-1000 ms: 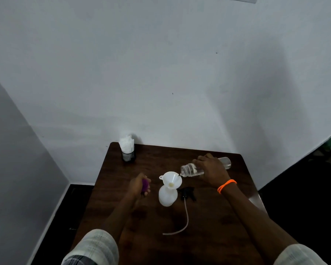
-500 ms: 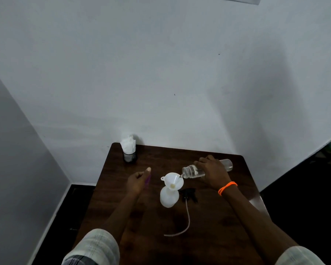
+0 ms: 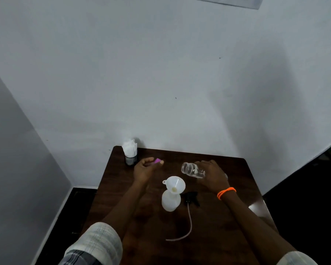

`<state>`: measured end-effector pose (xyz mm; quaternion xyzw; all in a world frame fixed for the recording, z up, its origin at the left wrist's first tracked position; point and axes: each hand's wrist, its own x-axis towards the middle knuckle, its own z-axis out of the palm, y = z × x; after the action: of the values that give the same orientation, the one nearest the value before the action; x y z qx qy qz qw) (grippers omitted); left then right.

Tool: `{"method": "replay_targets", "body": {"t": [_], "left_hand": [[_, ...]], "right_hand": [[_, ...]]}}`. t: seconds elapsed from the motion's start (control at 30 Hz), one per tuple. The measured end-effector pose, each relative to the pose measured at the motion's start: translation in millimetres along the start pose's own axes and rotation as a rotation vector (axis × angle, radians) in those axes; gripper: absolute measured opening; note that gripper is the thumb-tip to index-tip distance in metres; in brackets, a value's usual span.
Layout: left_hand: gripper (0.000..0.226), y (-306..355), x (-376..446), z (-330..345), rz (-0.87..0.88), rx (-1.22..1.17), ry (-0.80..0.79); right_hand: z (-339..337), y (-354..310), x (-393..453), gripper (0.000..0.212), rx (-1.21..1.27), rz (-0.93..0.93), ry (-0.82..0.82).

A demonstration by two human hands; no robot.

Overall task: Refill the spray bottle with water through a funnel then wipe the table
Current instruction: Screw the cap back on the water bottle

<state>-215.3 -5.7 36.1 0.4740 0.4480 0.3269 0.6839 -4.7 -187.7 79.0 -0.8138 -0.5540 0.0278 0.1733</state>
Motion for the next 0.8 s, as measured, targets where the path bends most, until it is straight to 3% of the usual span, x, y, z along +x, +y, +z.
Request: {"method": "replay_targets", "body": {"t": [0.13, 0.27, 0.4, 0.8], "left_hand": [[0.046, 31, -8, 25, 0.100, -0.047, -0.153], [0.048, 58, -15, 52, 0.321, 0.090, -0.249], [0.045, 76, -15, 71, 0.418, 0.128, -0.352], [0.039, 106, -9, 81, 0.510, 0.220, -0.399]], "right_hand": [[-18, -17, 1, 0.048, 0.183, 0.000, 0.130], [-21, -24, 8, 0.051, 0.422, 0.158, 0.122], [-27, -37, 20, 0.042, 0.531, 0.221, 0.141], [-44, -54, 32, 0.035, 0.629, 0.230, 0.112]]}}
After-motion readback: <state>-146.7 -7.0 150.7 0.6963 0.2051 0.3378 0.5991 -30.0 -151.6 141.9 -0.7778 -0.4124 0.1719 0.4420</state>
